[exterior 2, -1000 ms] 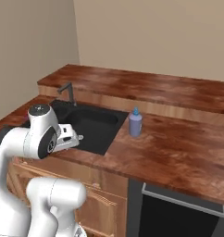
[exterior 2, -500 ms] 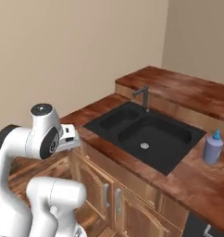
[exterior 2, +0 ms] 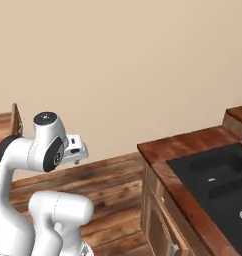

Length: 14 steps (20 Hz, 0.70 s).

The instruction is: Restock the sink supplies by placing the sponge and soap dispenser on the counter and next to the sink. Make sure the soap dispenser is upright.

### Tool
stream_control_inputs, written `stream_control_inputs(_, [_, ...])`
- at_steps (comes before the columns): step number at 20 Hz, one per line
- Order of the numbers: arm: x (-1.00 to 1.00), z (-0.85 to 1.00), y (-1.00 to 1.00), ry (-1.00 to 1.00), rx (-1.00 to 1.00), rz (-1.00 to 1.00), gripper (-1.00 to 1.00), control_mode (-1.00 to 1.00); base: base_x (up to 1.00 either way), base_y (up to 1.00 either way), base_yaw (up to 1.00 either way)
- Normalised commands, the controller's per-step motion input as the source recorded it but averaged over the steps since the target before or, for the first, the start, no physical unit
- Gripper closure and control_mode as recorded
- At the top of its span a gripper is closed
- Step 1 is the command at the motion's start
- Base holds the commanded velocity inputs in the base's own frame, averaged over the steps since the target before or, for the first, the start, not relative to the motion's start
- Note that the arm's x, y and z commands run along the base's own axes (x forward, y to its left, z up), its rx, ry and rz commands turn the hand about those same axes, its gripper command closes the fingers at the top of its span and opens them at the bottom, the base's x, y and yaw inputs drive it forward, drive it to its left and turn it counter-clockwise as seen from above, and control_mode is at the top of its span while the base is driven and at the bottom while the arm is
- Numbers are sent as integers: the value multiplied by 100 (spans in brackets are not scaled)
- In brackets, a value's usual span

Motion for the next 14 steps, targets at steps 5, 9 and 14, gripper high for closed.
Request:
stream_control_inputs(5, [0,0,0,0,0,0,-100,100,0,55,79])
stream_control_inputs(9, [0,0,0,0,0,0,-100,100,12,38,75])
stream_control_inputs(14, [0,0,0,0,0,0,-100,100,77,-3,62])
